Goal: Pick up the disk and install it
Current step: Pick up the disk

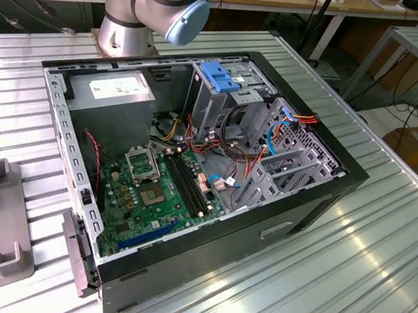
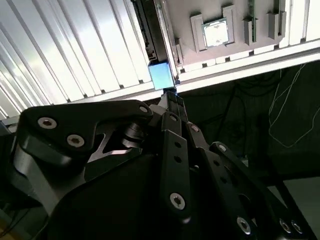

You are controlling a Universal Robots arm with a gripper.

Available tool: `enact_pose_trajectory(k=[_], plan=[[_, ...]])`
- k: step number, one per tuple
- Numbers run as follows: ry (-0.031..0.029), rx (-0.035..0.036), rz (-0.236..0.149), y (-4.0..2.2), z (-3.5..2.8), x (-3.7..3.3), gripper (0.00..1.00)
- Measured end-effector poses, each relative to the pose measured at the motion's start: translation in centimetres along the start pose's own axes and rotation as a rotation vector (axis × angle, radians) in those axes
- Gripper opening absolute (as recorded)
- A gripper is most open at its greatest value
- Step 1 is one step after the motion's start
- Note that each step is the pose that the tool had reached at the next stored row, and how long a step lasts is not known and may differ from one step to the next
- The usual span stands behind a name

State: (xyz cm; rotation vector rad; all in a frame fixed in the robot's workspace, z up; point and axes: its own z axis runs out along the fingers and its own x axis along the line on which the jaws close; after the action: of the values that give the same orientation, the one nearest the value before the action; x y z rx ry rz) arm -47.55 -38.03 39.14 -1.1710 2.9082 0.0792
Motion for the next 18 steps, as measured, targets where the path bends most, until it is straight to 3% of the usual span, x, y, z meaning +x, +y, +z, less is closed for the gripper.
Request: enact_pose_trajectory(k=[16,18], plan=[[0.0117,-0.0060,-0.258,0.00,0.01,0.00,0.10],[0.0142,-0.0073,-0.313,0.00,0.01,0.00,0.10]])
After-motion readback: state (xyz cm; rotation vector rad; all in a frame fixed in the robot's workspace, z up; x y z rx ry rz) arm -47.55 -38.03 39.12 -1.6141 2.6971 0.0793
